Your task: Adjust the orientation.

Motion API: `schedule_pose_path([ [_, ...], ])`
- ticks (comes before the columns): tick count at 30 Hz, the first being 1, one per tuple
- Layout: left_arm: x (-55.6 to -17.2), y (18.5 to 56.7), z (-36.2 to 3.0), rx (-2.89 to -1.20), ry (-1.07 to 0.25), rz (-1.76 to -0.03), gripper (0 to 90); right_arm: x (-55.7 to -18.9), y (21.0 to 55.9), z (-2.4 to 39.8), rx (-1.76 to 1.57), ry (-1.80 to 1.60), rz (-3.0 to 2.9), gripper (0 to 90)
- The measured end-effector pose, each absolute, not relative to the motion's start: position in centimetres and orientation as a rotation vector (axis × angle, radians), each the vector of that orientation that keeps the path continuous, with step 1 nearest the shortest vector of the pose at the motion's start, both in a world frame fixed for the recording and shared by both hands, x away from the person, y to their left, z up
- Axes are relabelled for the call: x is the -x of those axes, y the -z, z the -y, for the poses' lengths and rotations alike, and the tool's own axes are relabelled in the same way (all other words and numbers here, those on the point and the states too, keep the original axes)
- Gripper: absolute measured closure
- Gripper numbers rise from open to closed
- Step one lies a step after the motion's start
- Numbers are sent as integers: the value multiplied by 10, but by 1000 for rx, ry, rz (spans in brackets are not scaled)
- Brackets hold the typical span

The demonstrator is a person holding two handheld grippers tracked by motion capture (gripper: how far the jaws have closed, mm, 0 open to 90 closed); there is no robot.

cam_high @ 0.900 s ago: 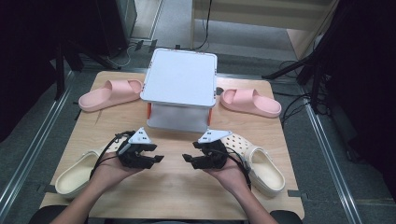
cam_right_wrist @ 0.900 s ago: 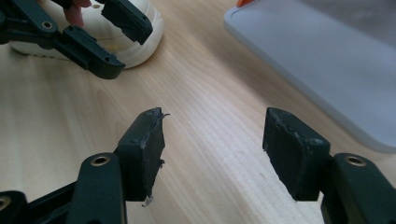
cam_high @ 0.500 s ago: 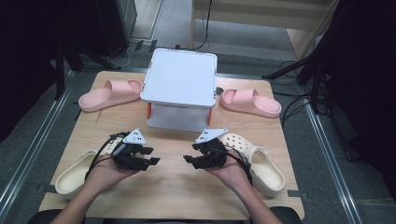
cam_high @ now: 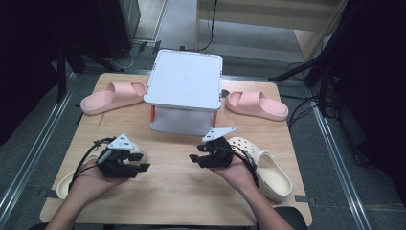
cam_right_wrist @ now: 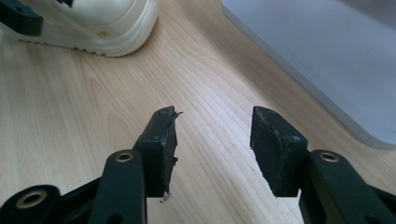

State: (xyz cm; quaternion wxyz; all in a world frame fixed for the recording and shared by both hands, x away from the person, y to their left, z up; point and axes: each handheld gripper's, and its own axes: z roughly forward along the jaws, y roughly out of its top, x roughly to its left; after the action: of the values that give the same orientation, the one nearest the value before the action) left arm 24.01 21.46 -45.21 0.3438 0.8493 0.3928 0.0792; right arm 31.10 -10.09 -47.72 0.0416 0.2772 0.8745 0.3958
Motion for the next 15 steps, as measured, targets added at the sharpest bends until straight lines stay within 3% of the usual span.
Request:
schedule_pose_path([
  [15,-209,436,-276,-2163,-271,-1161,535,-322,475,90,-813,-1203,-2706,512],
])
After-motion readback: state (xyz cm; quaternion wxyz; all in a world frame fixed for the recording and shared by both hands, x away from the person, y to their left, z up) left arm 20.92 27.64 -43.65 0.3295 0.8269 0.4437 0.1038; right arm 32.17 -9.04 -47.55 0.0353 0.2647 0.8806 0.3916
